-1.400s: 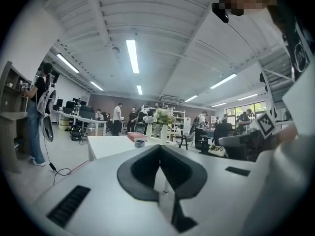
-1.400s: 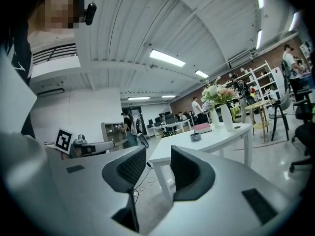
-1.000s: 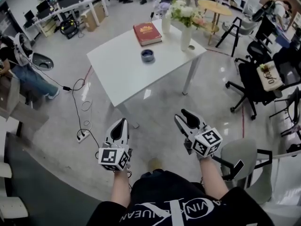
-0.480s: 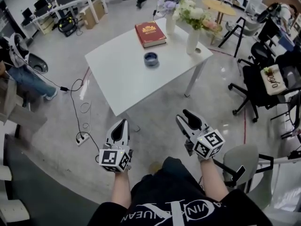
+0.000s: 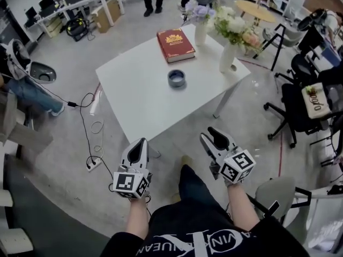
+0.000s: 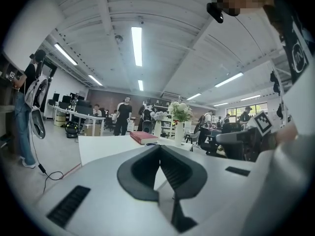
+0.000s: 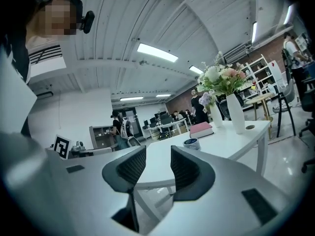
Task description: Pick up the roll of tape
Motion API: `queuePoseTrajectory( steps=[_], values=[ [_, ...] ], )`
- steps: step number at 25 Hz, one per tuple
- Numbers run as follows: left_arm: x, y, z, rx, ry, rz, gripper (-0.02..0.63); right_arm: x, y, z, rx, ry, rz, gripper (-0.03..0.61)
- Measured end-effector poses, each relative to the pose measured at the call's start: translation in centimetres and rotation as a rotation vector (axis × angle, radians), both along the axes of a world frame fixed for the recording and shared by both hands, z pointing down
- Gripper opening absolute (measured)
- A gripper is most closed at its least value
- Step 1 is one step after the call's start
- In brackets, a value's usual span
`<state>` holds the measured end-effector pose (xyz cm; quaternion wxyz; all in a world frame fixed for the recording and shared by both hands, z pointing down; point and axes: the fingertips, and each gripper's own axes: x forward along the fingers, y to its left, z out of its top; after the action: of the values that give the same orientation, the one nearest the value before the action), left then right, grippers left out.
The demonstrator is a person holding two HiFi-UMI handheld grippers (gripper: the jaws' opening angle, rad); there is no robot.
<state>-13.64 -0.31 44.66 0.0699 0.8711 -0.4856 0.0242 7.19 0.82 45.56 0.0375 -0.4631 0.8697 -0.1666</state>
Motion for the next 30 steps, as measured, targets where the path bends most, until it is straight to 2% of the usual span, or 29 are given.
queuePoseTrajectory(
  steps=[7, 12, 19, 30],
  values=[
    [-0.1, -6.7, -0.7, 0.006, -0.015, -0.004, 0.003, -1.1, -7.4, -0.3, -0.009, 0.023, -0.061, 0.163],
    [-0.1, -10.2, -1.5, 0.01, 0.004, -0.029, 0.003, -0.8, -11.7, -0.4, -0.025, -0.002, -0.056, 0.163],
    [-0.2, -13.9, -1.0, 0.002, 0.023, -0.063, 0.003, -0.8, -15.7, 1.6, -0.069, -0.012, -0.069, 0.161],
    [1.7, -19.1, 0.8, -0.036, 0.005, -0.074, 0.003, 0.2, -21.6, 4.0, -0.142, -0.012, -0.092, 0.158]
  ],
)
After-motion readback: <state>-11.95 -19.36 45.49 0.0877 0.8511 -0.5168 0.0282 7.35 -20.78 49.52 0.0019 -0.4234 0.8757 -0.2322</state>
